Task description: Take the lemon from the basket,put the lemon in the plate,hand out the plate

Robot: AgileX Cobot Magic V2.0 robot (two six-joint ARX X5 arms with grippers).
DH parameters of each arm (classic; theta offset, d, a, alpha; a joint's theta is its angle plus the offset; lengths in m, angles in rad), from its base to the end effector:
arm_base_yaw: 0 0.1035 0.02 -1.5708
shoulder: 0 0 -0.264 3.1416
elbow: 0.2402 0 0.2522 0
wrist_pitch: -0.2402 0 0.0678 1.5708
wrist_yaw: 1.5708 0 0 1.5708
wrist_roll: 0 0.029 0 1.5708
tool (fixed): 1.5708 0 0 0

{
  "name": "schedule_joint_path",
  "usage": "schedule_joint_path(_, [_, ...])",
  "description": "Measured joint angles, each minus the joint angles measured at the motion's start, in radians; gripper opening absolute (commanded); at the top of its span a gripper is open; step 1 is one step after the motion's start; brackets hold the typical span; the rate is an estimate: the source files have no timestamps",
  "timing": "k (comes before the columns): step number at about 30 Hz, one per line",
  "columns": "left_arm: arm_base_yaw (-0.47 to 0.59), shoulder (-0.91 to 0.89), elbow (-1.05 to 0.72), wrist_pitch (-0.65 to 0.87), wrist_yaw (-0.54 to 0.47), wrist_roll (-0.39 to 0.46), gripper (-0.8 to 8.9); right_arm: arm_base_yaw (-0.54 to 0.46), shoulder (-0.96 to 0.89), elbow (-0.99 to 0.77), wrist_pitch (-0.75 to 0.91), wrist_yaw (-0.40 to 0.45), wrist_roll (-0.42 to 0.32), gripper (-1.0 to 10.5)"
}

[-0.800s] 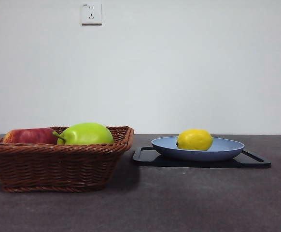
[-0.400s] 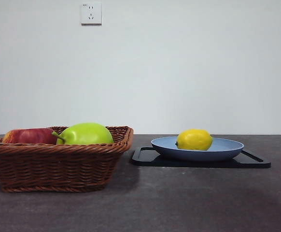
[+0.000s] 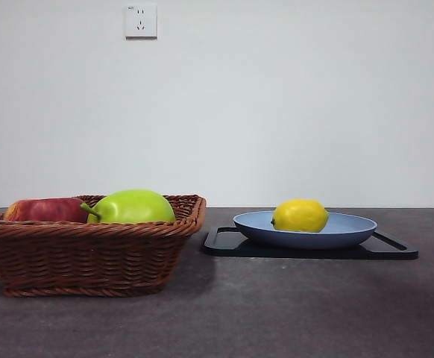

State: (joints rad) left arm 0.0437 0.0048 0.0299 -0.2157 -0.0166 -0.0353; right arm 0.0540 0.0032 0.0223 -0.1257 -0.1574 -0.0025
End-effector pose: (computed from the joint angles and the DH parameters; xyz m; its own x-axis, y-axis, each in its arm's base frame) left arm 0.0943 0.0046 0.1526 0.9801 0.0595 -0.1894 -0.0666 0.9973 -0.0315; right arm 0.0953 0.0097 0.1587 0.9721 0.2095 -0.1051 -0.2092 0.9778 0.0142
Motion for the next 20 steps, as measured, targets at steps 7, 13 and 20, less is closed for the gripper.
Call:
schedule_joint_path(7, [0.0, 0.0, 0.0, 0.0, 0.0, 0.0, 0.08, -0.008, 0.0, -0.008, -0.031, 0.002, 0.006, 0.0])
schedule_joint_path(13, [0.0, 0.0, 0.0, 0.0, 0.0, 0.0, 0.08, -0.008, 0.006, -0.008, -0.031, 0.003, 0.006, 0.0])
schedule_joint_path(20, [0.0, 0.0, 0.0, 0.0, 0.0, 0.0, 0.08, -0.008, 0.006, -0.008, -0.031, 0.003, 0.006, 0.0])
